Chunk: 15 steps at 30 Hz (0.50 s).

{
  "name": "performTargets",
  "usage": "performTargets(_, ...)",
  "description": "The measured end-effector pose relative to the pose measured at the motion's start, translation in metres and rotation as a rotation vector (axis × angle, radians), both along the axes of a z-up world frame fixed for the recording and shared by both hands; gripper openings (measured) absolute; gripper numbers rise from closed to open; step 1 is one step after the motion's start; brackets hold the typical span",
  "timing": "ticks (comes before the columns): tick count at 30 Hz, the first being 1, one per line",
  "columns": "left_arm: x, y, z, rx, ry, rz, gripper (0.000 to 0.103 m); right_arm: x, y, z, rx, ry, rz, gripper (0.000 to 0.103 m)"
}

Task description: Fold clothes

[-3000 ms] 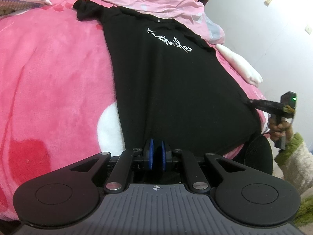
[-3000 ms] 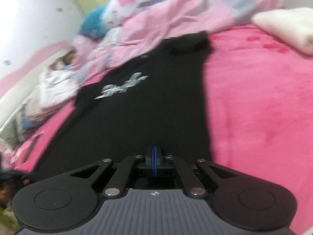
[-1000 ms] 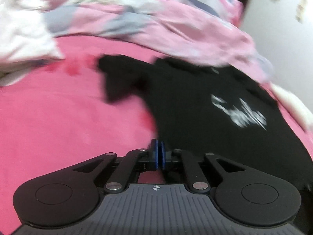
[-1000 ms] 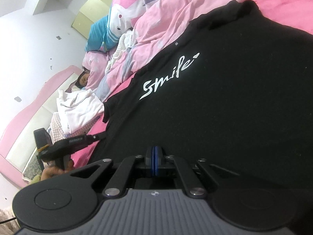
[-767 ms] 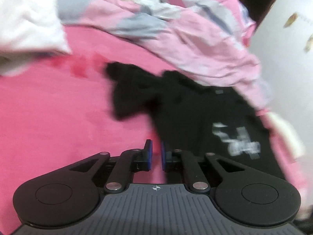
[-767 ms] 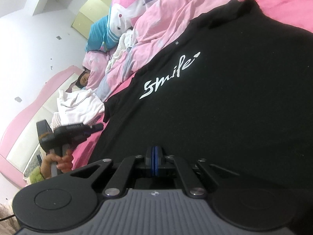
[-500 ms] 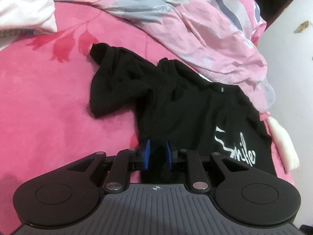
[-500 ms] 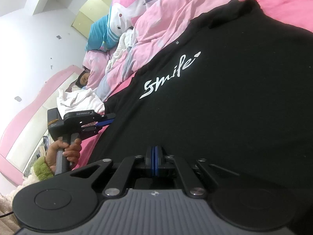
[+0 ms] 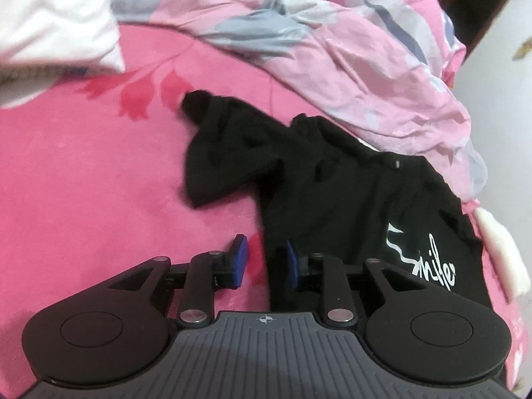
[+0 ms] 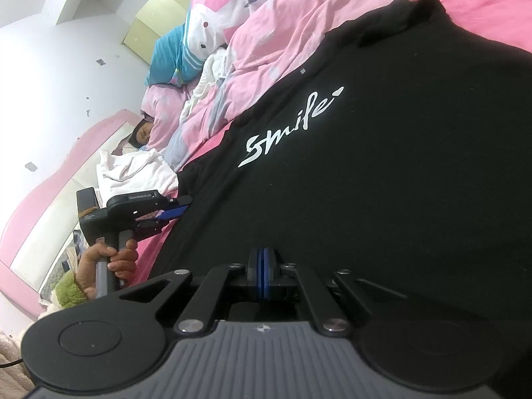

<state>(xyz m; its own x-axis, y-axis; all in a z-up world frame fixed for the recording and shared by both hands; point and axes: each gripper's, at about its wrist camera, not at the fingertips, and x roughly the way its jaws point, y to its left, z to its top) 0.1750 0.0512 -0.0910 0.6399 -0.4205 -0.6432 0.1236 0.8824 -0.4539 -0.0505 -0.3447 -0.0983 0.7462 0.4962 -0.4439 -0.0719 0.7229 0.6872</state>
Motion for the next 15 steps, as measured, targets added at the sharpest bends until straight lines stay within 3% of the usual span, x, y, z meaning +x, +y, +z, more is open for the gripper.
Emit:
performTargets(2, -0.001, -0.007, -0.001, 0.013, -0.025, -0.014, 0.021, 0.0, 0.0, 0.0, 0.0, 0.0, 0.0, 0.0)
performTargets(3, -0.002, -0.012, -0.001, 0.037, -0.044, -0.022, 0.007, 0.0, 0.0, 0.0, 0.0, 0.0, 0.0, 0.0)
performTargets(4, -0.004, -0.016, 0.0, 0.072, -0.066, -0.023, 0.002, 0.0, 0.0, 0.0, -0.001, 0.0, 0.0, 0.0)
performTargets(8, -0.01, -0.011, 0.008, 0.16, -0.145, 0.046, 0.002, 0.0, 0.001, 0.0, -0.003, -0.002, -0.001, 0.0)
performTargets(11, -0.003, 0.005, 0.003, 0.163, -0.127, 0.088, 0.002, 0.0, 0.001, 0.0, -0.003, -0.001, -0.001, 0.0)
performTargets(15, -0.002, 0.004, -0.009, 0.201, -0.144, 0.072, 0.002, 0.001, 0.0, -0.001, -0.002, 0.0, 0.0, 0.0)
